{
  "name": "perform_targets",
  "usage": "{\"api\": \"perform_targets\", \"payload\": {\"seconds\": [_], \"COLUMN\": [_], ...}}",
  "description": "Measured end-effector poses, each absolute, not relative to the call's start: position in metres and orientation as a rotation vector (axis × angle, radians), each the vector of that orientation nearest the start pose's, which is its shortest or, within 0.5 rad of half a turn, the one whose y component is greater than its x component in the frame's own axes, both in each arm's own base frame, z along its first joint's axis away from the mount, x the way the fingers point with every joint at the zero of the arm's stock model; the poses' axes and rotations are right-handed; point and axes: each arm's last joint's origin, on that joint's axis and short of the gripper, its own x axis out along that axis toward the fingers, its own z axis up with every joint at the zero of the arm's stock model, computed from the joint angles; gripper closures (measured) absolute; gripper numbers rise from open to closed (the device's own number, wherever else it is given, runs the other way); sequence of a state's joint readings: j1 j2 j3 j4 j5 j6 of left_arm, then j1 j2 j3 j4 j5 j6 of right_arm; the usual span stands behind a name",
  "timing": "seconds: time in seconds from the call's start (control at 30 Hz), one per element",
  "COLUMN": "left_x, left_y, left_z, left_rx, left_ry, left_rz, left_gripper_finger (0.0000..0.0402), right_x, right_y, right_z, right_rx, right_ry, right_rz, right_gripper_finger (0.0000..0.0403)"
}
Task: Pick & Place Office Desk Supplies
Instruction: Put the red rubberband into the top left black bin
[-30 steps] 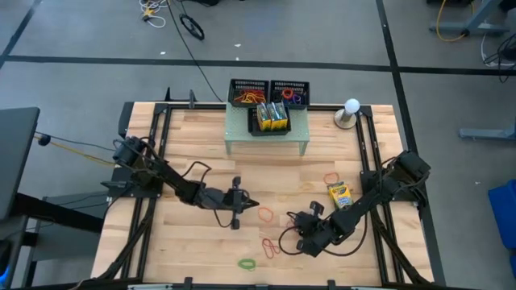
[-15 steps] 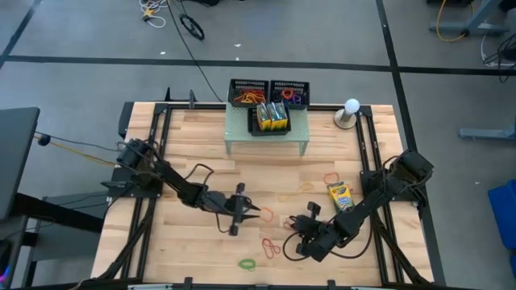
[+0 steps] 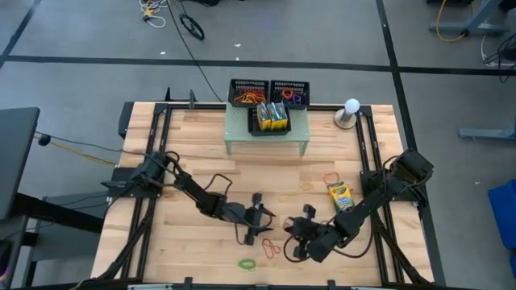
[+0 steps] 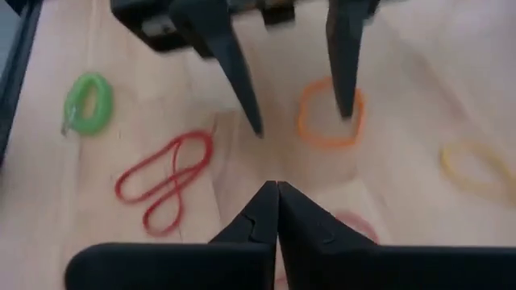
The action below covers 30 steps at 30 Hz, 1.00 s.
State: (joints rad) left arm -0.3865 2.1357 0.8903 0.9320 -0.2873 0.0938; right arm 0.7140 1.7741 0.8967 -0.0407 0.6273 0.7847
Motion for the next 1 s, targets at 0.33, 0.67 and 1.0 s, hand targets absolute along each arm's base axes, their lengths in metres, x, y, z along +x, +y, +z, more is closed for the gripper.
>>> {"api": "perform_targets", "payload": {"seconds": [0.33, 0.67, 1.0], "left_x": [0.364, 0.363, 0.363], "left_y": [-0.139, -0.139, -0.138], "left_z": [0.084, 0.084, 0.083], "left_rx": [0.204, 0.205, 0.179], "left_ry": [0.304, 0.311, 0.324], "left_rz": [-0.112, -0.111, -0.098], "left_gripper_finger": [0.0176, 0.0177, 0.0177], "right_x": [0.248, 0.253, 0.260], "right_y": [0.199, 0.197, 0.208], "right_z": [0.129, 0.102, 0.112], "right_rx": [0.315, 0.279, 0.170], "right_ry": [0.840, 0.909, 0.878], "right_rz": [-0.300, -0.349, -0.274], "right_gripper_finger": [0.0230, 0.0240, 0.0393]}}
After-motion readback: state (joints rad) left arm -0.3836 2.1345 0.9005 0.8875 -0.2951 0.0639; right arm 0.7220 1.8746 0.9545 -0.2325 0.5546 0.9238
